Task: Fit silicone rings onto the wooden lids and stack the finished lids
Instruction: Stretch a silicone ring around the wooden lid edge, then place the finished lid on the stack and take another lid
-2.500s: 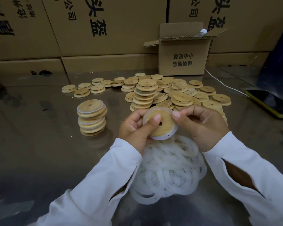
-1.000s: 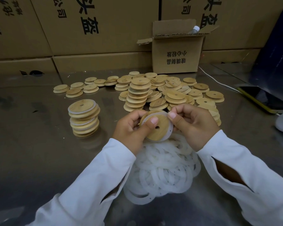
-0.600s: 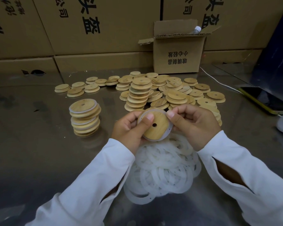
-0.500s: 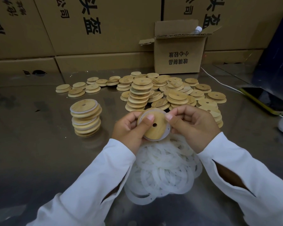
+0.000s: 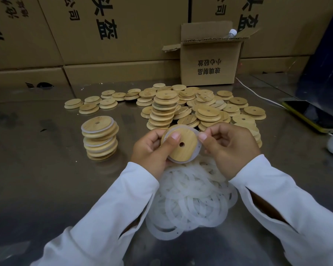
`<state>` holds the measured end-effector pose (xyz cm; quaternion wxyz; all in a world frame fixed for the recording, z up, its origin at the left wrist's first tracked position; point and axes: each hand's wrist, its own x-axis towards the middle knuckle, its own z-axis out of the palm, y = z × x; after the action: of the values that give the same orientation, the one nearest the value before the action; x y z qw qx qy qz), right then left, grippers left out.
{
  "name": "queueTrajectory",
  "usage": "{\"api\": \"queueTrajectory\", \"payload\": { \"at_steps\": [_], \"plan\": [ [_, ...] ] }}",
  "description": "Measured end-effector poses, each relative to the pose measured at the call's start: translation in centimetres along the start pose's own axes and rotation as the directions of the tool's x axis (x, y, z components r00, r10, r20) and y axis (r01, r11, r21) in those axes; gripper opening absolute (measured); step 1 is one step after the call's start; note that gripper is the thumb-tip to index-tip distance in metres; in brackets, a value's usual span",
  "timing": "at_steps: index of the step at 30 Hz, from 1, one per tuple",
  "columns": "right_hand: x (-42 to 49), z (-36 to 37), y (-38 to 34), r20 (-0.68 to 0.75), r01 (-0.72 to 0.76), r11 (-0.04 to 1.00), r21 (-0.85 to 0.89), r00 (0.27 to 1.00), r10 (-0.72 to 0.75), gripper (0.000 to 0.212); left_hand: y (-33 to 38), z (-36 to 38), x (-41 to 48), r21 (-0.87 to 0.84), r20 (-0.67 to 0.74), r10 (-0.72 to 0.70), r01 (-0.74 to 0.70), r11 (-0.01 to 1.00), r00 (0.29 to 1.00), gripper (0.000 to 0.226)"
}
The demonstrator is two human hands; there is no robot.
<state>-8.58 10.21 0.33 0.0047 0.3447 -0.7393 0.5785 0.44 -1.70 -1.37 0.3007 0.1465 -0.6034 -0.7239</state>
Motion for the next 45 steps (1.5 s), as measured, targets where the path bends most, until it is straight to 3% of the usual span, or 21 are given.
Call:
{"api": "queueTrajectory", "payload": {
  "at_steps": [8,18,22,25,30,32,36,39,45],
  "plan": [
    [0.0,-0.1,-0.4,0.079,-0.006,1.000,0.018,0.997,0.005,0.020,0.3,0.0,0.1,-0.040,-0.020,-0.017,0.016,0.999,1.000,0.026],
    [0.3,-0.4,-0.2,0.177,-0.221,0.926,0.307,0.969,0.173,0.019,0.2,0.0,0.0,-0.044,0.057,-0.021,0.023,0.999,0.998,0.026],
    [0.3,-0.4,-0.4,0.104,-0.240,0.902,0.360,0.971,0.217,0.015,0.1,-0.1,0.0,-0.024,0.042,-0.029,0.030,0.999,0.999,0.031],
    [0.7,-0.7,-0.3,0.009,-0.296,0.880,0.372,0.949,0.315,0.037,0.3,-0.4,0.1,-0.030,-0.031,-0.005,0.004,1.000,1.000,0.026],
    [1.0,-1.0,0.0,-0.081,-0.339,0.897,0.282,0.924,0.375,0.038,1.9,-1.6,0.5,0.062,-0.173,0.121,-0.112,0.992,0.977,0.020],
    [0.8,-0.8,0.0,-0.085,-0.324,0.918,0.229,0.933,0.350,0.034,2.9,-2.4,0.8,0.089,-0.291,0.207,-0.189,0.978,0.934,0.005],
    [0.6,-0.5,0.1,-0.055,-0.303,0.931,0.202,0.946,0.320,0.029,5.6,-5.4,1.9,0.252,-0.475,0.383,-0.295,0.922,0.792,0.006],
    [0.5,-0.4,0.1,-0.049,-0.294,0.938,0.185,0.950,0.308,0.029,7.4,-8.1,3.3,0.401,-0.493,0.429,-0.240,0.884,0.757,0.004],
    [0.4,-0.4,0.1,-0.033,-0.286,0.944,0.164,0.955,0.295,0.029,6.9,-11.7,5.6,0.521,-0.544,0.316,0.018,0.853,0.777,0.014]
  ]
}}
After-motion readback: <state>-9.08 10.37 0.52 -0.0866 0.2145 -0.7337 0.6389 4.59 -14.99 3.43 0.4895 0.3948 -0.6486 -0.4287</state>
